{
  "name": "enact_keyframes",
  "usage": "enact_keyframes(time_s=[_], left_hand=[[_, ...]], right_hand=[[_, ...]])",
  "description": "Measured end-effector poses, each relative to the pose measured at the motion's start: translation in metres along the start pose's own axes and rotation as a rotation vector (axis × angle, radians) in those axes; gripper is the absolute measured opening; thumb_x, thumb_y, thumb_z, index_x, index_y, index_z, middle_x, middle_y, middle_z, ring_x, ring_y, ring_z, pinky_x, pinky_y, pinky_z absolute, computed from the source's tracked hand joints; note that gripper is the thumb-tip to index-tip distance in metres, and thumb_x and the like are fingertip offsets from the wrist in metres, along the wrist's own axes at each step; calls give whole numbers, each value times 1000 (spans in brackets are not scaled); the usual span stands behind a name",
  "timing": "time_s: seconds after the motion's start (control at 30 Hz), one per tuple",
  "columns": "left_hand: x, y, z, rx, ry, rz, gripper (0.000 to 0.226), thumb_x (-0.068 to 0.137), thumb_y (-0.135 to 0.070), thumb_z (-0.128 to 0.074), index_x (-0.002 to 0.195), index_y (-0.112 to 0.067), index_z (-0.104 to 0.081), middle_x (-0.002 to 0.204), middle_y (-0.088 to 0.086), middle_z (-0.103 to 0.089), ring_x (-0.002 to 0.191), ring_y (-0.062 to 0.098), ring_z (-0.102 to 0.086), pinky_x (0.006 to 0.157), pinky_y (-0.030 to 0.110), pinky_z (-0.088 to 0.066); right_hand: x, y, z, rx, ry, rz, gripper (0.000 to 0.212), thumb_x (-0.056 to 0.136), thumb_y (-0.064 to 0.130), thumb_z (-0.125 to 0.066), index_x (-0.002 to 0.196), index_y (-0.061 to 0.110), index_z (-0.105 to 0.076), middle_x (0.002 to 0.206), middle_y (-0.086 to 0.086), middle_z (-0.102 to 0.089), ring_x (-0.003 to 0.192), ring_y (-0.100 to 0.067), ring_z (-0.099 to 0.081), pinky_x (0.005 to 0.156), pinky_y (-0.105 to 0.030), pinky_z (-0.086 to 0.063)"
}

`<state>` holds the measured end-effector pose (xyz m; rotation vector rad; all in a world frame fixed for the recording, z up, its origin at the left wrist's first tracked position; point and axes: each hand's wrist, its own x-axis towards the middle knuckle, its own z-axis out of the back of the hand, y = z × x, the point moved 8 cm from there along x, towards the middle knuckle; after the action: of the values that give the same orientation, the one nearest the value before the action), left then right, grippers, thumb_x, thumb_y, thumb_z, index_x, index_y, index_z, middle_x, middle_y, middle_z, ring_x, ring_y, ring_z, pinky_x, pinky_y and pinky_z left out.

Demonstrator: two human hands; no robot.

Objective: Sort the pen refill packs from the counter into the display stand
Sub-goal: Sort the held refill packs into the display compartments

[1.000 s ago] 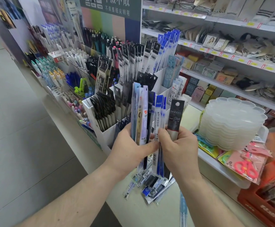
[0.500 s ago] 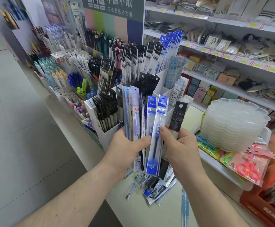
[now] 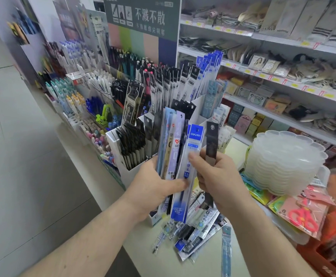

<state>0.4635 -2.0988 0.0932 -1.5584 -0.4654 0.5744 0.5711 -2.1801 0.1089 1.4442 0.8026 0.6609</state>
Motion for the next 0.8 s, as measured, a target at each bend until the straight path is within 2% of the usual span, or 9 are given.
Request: enact_keyframes(time_s=[0.07, 0.13, 0.2, 0.33, 0.47, 0.6, 0.8], left_hand=[[1, -4, -2, 14, 17, -5, 43, 81, 4, -75, 117, -17, -65, 104, 3, -76, 98, 19, -72, 85, 34, -59], [4, -7, 1, 30, -23, -14, 38, 81, 2, -75, 113, -15, -65, 98, 0, -76, 94, 17, -73, 84, 30, -59], [9, -8, 10, 40, -116, -13, 29, 80, 0, -76, 105, -11, -65, 85, -4, -75, 84, 14, -72, 77, 25, -57], [17, -14, 17, -5, -196, -42, 20, 81, 1, -75, 93, -11, -63, 71, -4, -70, 70, 16, -67, 67, 29, -55], [24, -24, 15, -41, -193, -67, 17, 83, 2, -72, 90, -9, -60, 65, -1, -65, 61, 11, -63, 58, 21, -52], [30, -29, 12, -78, -202, -70, 19, 83, 4, -72, 88, -8, -59, 64, 0, -64, 56, 11, -60, 55, 20, -51], [35, -26, 15, -81, -203, -71, 19, 82, 3, -72, 89, -8, -58, 63, 1, -62, 59, 15, -59, 59, 25, -52]], right_hand=[[5, 6, -2, -76, 88, -21, 30, 94, 15, -66, 65, 23, -60, 47, 13, -44, 42, -6, -33, 47, -22, -29], [12, 11, 5, -129, 87, -38, 30, 91, 16, -70, 64, 19, -57, 53, 2, -42, 45, -13, -30, 48, -28, -25], [24, 20, 24, -84, -38, -35, 26, 89, 15, -71, 68, 13, -56, 57, -6, -41, 46, -13, -29, 48, -29, -24], [53, 60, 73, 87, -406, 123, 27, 89, 11, -71, 67, 13, -55, 51, 1, -47, 39, -9, -32, 42, -24, -24], [78, 88, 88, 63, -572, 237, 23, 90, 17, -72, 70, 17, -62, 58, 4, -56, 43, -3, -46, 45, -19, -40], [103, 102, 85, -45, -621, 310, 26, 90, 23, -73, 66, 22, -63, 68, 5, -63, 65, -10, -55, 67, -28, -50], [139, 109, 75, -84, -590, 339, 30, 88, 25, -74, 61, 22, -61, 62, 4, -58, 65, -16, -53, 64, -34, -48]])
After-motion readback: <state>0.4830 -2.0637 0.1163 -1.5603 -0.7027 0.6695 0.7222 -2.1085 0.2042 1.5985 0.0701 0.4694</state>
